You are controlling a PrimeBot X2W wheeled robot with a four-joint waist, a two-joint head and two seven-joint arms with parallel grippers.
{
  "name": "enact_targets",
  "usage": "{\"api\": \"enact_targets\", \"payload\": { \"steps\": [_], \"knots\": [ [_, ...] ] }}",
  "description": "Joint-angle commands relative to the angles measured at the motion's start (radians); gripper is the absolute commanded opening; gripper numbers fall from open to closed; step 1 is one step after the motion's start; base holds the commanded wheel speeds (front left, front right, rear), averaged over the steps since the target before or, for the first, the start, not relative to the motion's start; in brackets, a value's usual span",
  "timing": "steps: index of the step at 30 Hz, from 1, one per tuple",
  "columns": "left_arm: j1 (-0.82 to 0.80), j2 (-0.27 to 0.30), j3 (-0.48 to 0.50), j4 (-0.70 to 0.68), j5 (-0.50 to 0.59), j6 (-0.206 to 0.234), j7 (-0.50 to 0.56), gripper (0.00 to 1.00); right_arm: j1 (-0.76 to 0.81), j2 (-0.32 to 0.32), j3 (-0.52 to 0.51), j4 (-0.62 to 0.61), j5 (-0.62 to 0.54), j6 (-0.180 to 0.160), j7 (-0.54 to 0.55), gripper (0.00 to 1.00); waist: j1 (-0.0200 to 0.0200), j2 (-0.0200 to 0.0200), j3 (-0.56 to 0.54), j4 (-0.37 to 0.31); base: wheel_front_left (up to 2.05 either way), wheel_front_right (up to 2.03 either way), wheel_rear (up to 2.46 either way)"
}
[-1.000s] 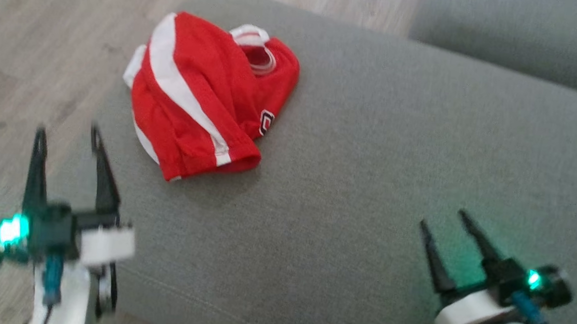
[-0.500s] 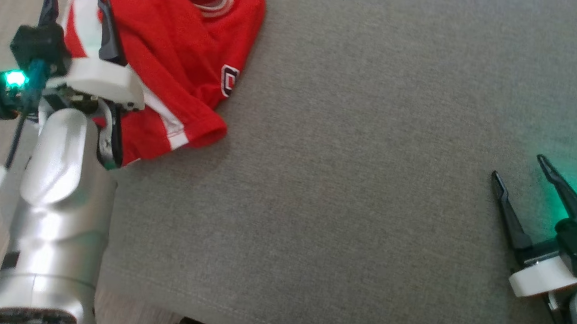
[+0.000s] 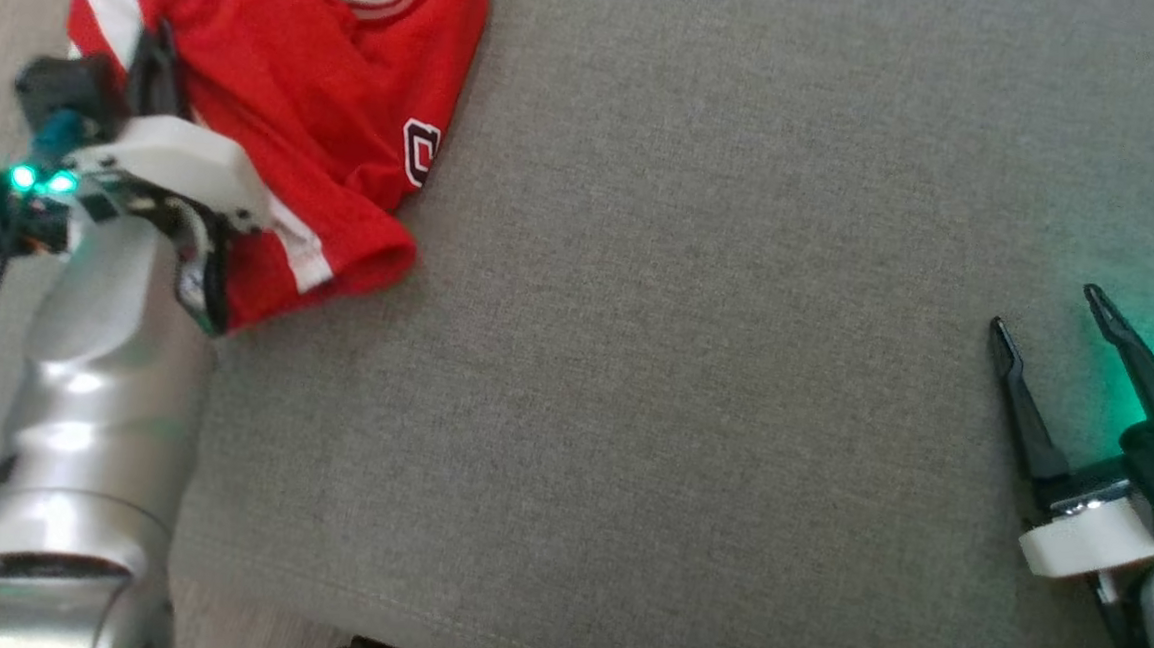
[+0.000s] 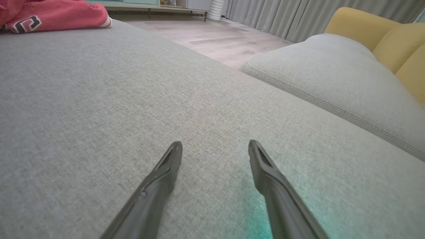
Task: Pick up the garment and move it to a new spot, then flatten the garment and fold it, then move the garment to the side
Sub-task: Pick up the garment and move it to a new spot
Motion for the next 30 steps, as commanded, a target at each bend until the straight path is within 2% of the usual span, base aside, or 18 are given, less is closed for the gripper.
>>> {"api": "enact_targets", "payload": {
  "steps": [1, 7, 12, 17, 20, 26, 30],
  "knots": [
    [-0.047, 0.076, 0.02, -0.026, 0.008, -0.001, -0.033, 0.0, 0.011, 0.007, 0.027, 0.009, 0.007, -0.001, 0.002, 1.0, -0.0001, 0.0, -0.032, -0.001, 0.0, 0.0, 0.0],
    [-0.116, 0.128, -0.006, -0.119, 0.035, -0.022, -0.079, 0.0, -0.015, 0.075, 0.056, 0.039, 0.02, -0.001, 0.002, 1.0, -0.0001, 0.0, -0.125, -0.033, 0.0, 0.0, 0.0],
    [-0.158, 0.17, -0.038, -0.242, 0.053, -0.065, -0.056, 0.0, -0.028, 0.154, 0.084, 0.058, 0.035, -0.001, 0.002, 1.0, -0.0001, 0.0, -0.216, -0.103, 0.0, 0.0, 0.0],
    [-0.186, 0.201, -0.096, -0.414, 0.07, -0.132, 0.069, 0.0, -0.018, 0.208, 0.09, 0.05, 0.045, -0.001, 0.002, 1.0, -0.0001, 0.0, -0.281, -0.209, 0.0, 0.0, 0.0],
    [-0.196, 0.211, -0.132, -0.54, 0.068, -0.157, 0.158, 0.0, -0.013, 0.234, 0.087, 0.039, 0.055, -0.001, 0.002, 1.0, -0.0001, 0.0, -0.302, -0.285, 0.0, 0.0, 0.0],
    [-0.188, 0.209, -0.192, -0.774, 0.012, -0.18, 0.315, 0.0, -0.019, 0.277, 0.109, 0.039, 0.081, -0.001, 0.002, 1.0, -0.0001, 0.0, -0.309, -0.458, 0.0, 0.0, 0.0],
    [-0.165, 0.194, -0.247, -0.872, -0.022, -0.185, 0.399, 0.0, -0.041, 0.291, 0.13, 0.037, 0.102, -0.001, 0.002, 1.0, -0.0001, 0.0, -0.275, -0.566, 0.0, 0.0, 0.0]
  ]
}}
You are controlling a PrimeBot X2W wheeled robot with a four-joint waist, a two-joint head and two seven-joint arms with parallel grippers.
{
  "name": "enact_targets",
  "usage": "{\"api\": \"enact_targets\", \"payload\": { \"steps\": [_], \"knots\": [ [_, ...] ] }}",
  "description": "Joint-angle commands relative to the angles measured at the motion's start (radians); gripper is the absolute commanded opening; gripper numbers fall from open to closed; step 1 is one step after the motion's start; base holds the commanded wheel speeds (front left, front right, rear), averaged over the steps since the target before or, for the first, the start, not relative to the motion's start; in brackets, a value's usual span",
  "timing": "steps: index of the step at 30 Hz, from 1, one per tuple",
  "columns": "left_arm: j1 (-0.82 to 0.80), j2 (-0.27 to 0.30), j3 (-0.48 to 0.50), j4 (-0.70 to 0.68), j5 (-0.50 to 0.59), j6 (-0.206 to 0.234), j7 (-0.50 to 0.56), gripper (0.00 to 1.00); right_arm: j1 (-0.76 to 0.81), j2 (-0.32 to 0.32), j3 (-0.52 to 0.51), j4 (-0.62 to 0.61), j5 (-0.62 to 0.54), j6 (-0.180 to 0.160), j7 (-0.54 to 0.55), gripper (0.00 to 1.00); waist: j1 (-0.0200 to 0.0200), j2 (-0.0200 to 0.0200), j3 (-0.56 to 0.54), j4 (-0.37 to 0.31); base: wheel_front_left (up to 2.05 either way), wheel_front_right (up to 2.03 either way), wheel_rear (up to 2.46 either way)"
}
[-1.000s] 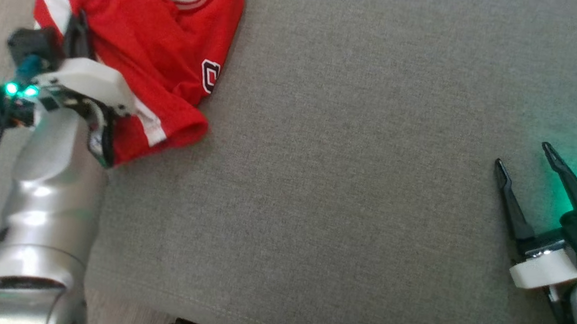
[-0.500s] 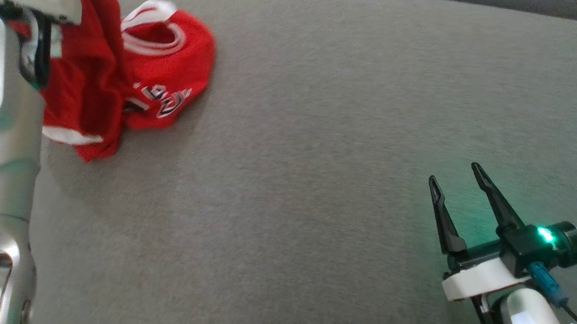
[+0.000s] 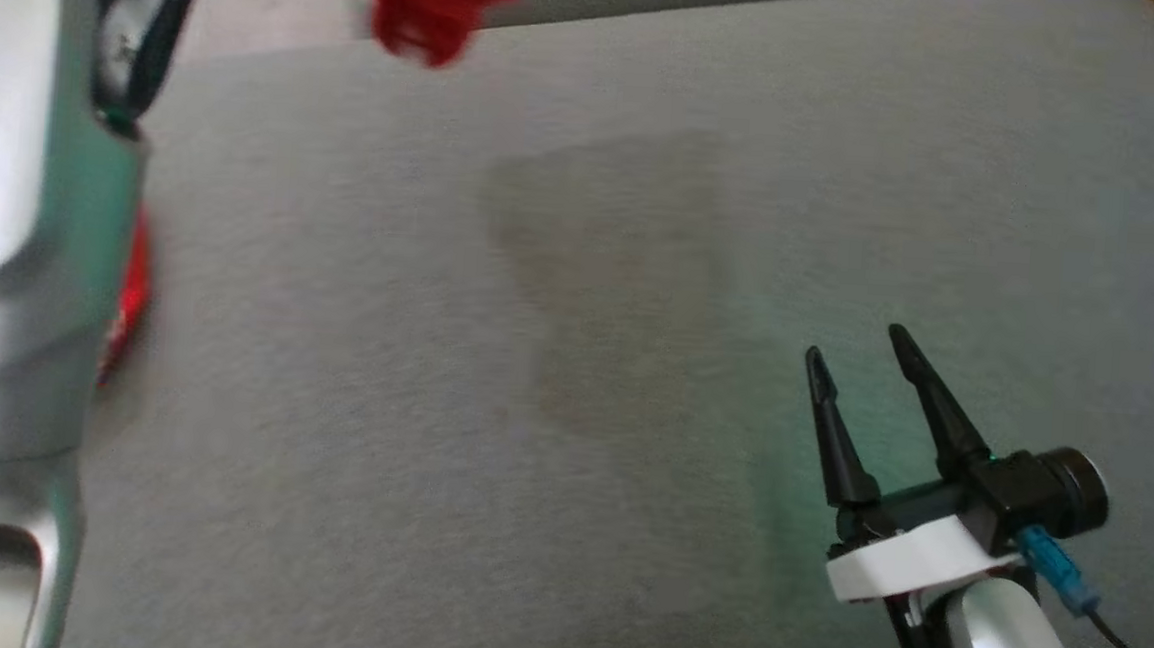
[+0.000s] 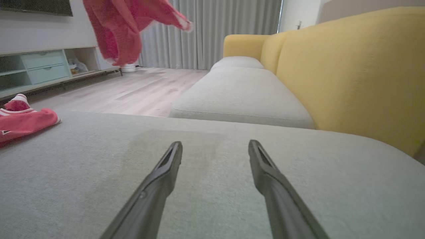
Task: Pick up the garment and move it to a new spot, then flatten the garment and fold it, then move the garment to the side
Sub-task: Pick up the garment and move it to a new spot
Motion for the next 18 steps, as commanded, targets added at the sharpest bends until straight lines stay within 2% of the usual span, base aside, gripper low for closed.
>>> {"api": "enact_targets", "payload": {
  "steps": [1, 7, 10, 13, 14, 15, 16, 18],
  "knots": [
    [-0.033, 0.033, 0.018, -0.04, -0.004, -0.002, 0.013, 0.0, -0.037, 0.008, 0.025, -0.031, 0.007, -0.001, 0.0, 1.0, 0.0001, 0.0, 0.015, -0.118, 0.0, 0.0, 0.0],
    [0.03, -0.025, -0.123, -0.062, -0.015, -0.005, 0.045, 0.0, -0.078, 0.02, 0.044, -0.046, 0.037, -0.001, 0.0, 1.0, 0.0001, 0.0, 0.121, -0.223, 0.0, 0.0, 0.0],
    [0.076, -0.085, -0.223, 0.01, -0.021, -0.006, 0.009, 0.0, -0.093, 0.023, 0.047, -0.048, 0.049, -0.001, 0.0, 1.0, 0.0001, 0.0, 0.182, -0.24, 0.0, 0.0, 0.0],
    [0.127, -0.149, -0.334, 0.148, -0.031, -0.006, -0.062, 0.0, -0.108, 0.025, 0.048, -0.044, 0.059, -0.001, 0.0, 1.0, 0.0001, 0.0, 0.227, -0.242, 0.0, 0.0, 0.0],
    [0.144, -0.166, -0.372, 0.203, -0.03, -0.006, -0.089, 0.09, -0.112, 0.026, 0.049, -0.041, 0.061, -0.001, 0.0, 1.0, 0.0001, 0.0, 0.238, -0.24, 0.0, 0.0, 0.0],
    [0.159, -0.181, -0.407, 0.258, -0.024, -0.007, -0.118, 0.36, -0.117, 0.026, 0.05, -0.038, 0.063, -0.001, 0.0, 1.0, 0.0001, 0.0, 0.246, -0.237, 0.0, 0.0, 0.0],
    [0.171, -0.194, -0.438, 0.309, -0.017, -0.007, -0.152, 0.49, -0.12, 0.026, 0.05, -0.036, 0.065, -0.001, 0.0, 1.0, 0.0001, 0.0, 0.253, -0.233, 0.0, 0.0, 0.0],
    [0.186, -0.213, -0.484, 0.39, -0.002, 0.006, -0.243, 1.0, -0.124, 0.027, 0.047, -0.034, 0.065, -0.001, 0.0, 1.0, 0.0001, 0.0, 0.26, -0.22, 0.0, 0.0, 0.0]
  ]
}}
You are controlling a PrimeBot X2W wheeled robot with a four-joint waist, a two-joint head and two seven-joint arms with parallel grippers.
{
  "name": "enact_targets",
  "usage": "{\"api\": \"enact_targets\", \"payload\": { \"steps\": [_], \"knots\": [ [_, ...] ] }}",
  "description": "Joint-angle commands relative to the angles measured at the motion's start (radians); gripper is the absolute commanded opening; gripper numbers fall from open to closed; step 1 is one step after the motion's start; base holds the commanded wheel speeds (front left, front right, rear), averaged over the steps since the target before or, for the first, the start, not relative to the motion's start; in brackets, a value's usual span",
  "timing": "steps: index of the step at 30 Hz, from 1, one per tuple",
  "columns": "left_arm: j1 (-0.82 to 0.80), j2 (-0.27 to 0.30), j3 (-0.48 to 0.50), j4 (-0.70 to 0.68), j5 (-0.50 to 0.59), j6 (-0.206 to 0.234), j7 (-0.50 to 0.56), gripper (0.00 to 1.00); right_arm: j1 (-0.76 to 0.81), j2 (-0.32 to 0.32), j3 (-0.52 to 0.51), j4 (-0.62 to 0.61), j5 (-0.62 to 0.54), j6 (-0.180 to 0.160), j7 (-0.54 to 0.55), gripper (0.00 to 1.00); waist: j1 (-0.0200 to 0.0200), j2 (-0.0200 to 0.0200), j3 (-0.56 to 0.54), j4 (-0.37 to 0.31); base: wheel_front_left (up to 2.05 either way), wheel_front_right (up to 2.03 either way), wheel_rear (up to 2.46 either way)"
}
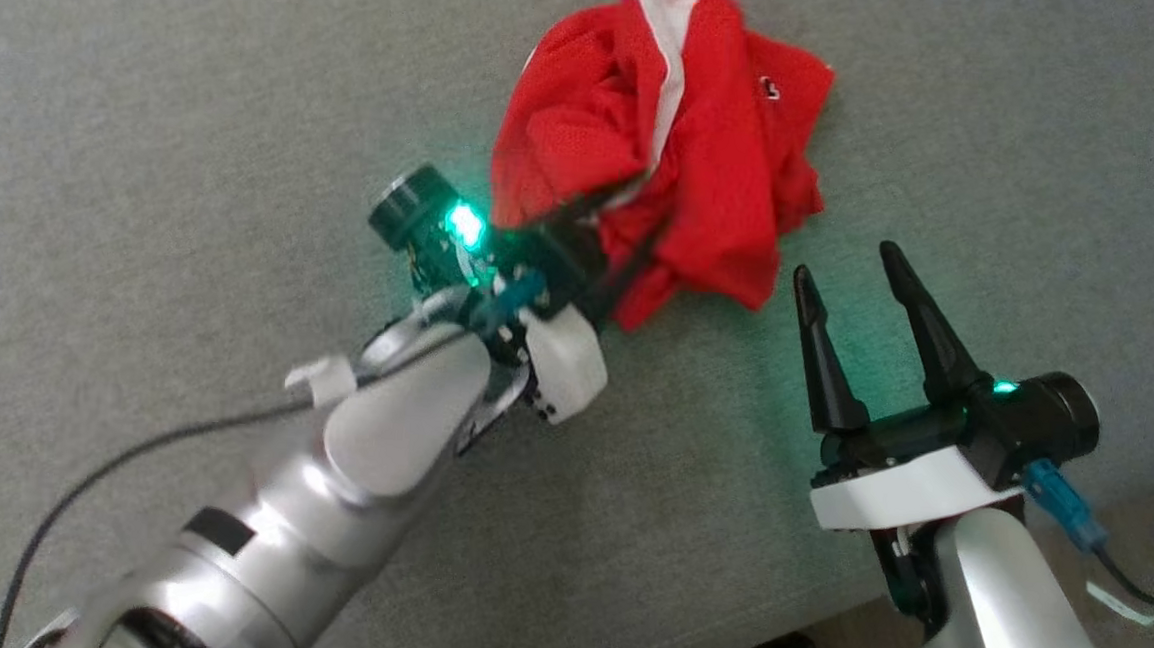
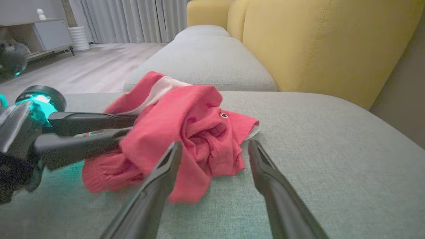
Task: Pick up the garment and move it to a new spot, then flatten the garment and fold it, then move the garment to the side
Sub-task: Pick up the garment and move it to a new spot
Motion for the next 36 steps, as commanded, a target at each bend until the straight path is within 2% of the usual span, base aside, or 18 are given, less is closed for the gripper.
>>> {"api": "enact_targets", "payload": {
  "steps": [1, 3, 5, 10, 13, 18, 21, 26, 32, 36],
  "knots": [
    [-0.021, -0.011, -0.012, 0.034, 0.01, 0.046, -0.14, 1.0, -0.011, 0.006, 0.01, -0.022, 0.01, -0.001, 0.0, 1.0, -0.0004, 0.0, 0.016, 0.028, 0.0, 0.0, 0.0],
    [0.007, -0.013, -0.049, 0.031, -0.039, 0.081, -0.22, 1.0, -0.002, 0.006, 0.01, -0.014, 0.014, -0.001, 0.0, 1.0, -0.0004, 0.0, -0.002, 0.055, 0.0, 0.0, 0.0],
    [0.033, -0.014, -0.089, 0.009, -0.083, 0.13, -0.257, 1.0, 0.011, 0.006, 0.009, -0.005, 0.017, -0.001, 0.0, 1.0, -0.0004, 0.0, -0.03, 0.085, 0.0, 0.0, 0.0],
    [0.133, -0.014, -0.101, -0.067, -0.183, 0.254, -0.282, 1.0, 0.055, 0.003, -0.011, 0.011, 0.018, -0.001, 0.0, 1.0, -0.0004, 0.0, -0.126, 0.171, 0.0, 0.0, 0.0],
    [0.218, -0.014, -0.054, -0.128, -0.189, 0.301, -0.282, 1.0, 0.086, 0.001, -0.033, 0.019, 0.015, -0.001, 0.0, 1.0, -0.0004, 0.0, -0.192, 0.226, 0.0, 0.0, 0.0],
    [0.418, 0.003, 0.128, -0.263, -0.158, 0.37, -0.283, 1.0, 0.133, -0.001, -0.069, 0.034, 0.011, -0.001, 0.0, 1.0, -0.0004, 0.0, -0.29, 0.296, 0.0, 0.0, 0.0],
    [0.551, 0.013, 0.238, -0.342, -0.123, 0.388, -0.283, 1.0, 0.162, -0.002, -0.087, 0.044, 0.001, -0.001, 0.0, 1.0, -0.0004, 0.0, -0.334, 0.325, 0.0, 0.0, 0.0],
    [0.749, 0.015, 0.394, -0.458, -0.048, 0.391, -0.283, 1.0, 0.211, 0.002, -0.096, 0.047, -0.001, -0.001, 0.0, 1.0, -0.0004, 0.0, -0.396, 0.347, 0.0, 0.0, 0.0],
    [0.907, -0.002, 0.503, -0.526, -0.014, 0.379, -0.283, 1.0, 0.265, 0.005, -0.096, 0.039, -0.003, -0.001, 0.0, 1.0, -0.0004, 0.0, -0.438, 0.354, 0.0, 0.0, 0.0],
    [0.962, -0.011, 0.542, -0.563, 0.019, 0.365, -0.283, 1.0, 0.291, 0.007, -0.09, 0.027, 0.002, -0.001, 0.0, 1.0, -0.0004, 0.0, -0.447, 0.357, 0.0, 0.0, 0.0]
  ]
}}
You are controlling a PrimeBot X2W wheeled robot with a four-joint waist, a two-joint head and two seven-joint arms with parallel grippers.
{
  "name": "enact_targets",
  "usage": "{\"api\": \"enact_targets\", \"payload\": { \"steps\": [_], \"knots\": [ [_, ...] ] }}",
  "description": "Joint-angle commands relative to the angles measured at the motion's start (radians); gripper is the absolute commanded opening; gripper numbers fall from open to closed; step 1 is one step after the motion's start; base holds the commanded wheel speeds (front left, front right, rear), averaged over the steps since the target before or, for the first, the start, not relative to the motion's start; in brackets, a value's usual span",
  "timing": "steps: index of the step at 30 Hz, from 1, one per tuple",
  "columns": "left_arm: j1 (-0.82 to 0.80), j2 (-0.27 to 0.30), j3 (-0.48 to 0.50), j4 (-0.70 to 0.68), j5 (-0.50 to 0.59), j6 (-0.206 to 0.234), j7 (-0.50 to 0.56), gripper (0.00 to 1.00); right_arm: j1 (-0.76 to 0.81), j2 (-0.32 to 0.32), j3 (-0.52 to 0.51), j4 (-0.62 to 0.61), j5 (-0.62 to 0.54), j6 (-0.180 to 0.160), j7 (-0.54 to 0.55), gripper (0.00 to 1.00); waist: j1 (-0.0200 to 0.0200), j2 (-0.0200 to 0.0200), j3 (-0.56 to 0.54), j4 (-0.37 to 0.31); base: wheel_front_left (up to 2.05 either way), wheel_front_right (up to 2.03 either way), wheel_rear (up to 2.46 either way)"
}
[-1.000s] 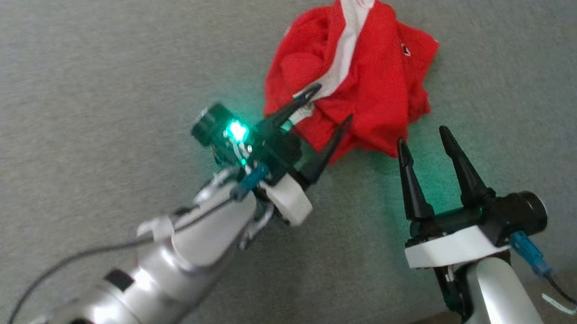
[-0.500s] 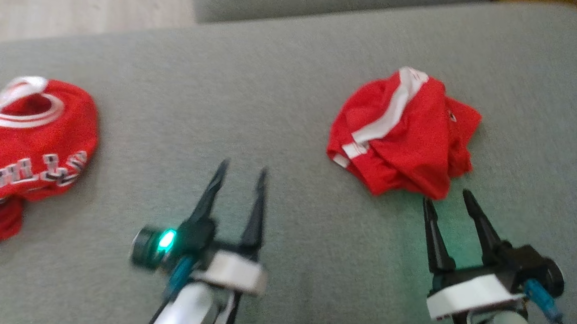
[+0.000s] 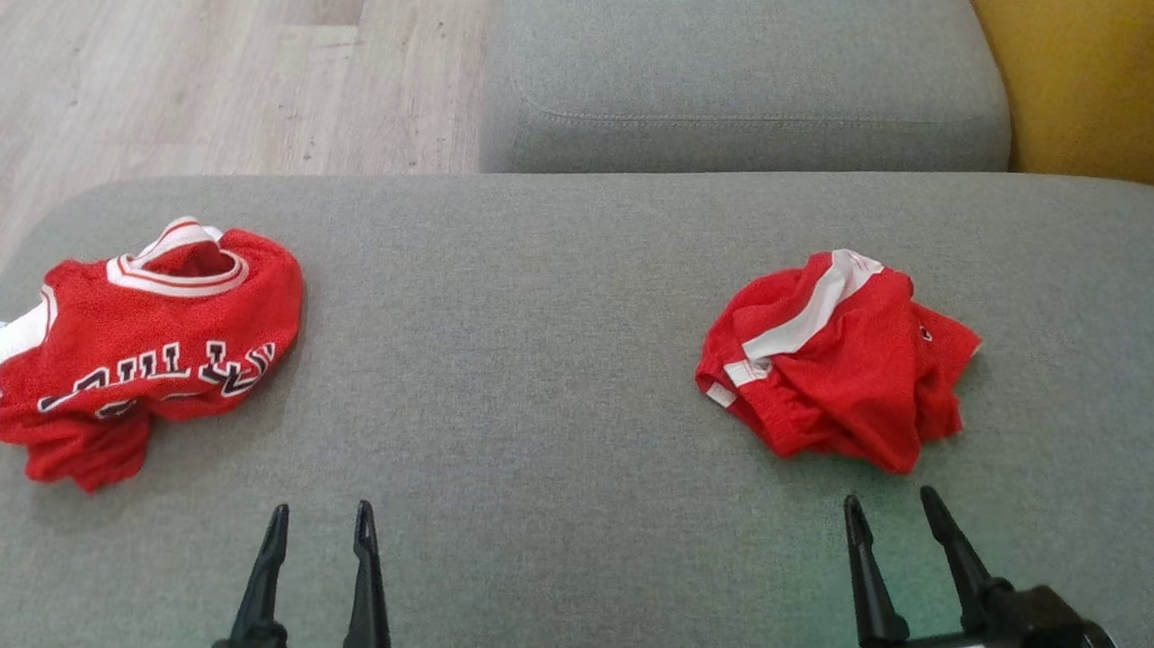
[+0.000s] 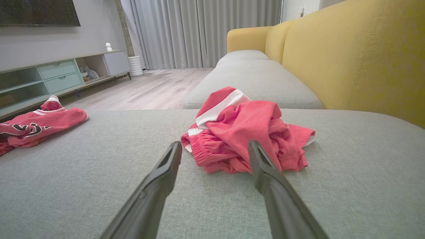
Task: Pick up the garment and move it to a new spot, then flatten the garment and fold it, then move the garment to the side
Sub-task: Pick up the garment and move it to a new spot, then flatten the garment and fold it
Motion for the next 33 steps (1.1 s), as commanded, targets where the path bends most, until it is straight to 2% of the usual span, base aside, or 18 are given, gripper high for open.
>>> {"api": "enact_targets", "payload": {
  "steps": [1, 6, 27, 30, 33],
  "knots": [
    [-0.043, -0.012, 0.04, -0.041, 0.01, -0.004, -0.009, 1.0, -0.027, -0.001, 0.027, -0.033, 0.003, -0.001, -0.004, 1.0, 0.0003, -0.0001, -0.002, 0.002, 0.0, 0.0, 0.0],
    [-0.034, -0.014, 0.044, -0.041, 0.029, -0.017, -0.009, 1.0, -0.022, 0.0, 0.037, -0.031, 0.004, -0.001, -0.004, 1.0, 0.0003, -0.0001, -0.001, 0.001, 0.0, 0.0, 0.0],
    [-0.035, -0.014, 0.036, -0.028, 0.039, -0.019, -0.009, 1.0, -0.037, 0.002, 0.062, -0.023, 0.004, -0.001, -0.004, 1.0, 0.0003, -0.0001, 0.004, -0.004, 0.0, 0.0, 0.0],
    [-0.036, -0.014, 0.032, -0.022, 0.002, -0.025, -0.009, 1.0, -0.043, 0.001, 0.066, -0.024, 0.005, -0.001, -0.004, 1.0, 0.0003, -0.0001, 0.011, -0.015, 0.0, 0.0, 0.0],
    [-0.05, -0.014, 0.009, 0.001, -0.097, -0.073, -0.01, 1.0, -0.053, -0.004, 0.073, -0.026, 0.007, -0.001, -0.004, 1.0, 0.0003, -0.0001, 0.022, -0.033, 0.0, 0.0, 0.0]
  ]
}}
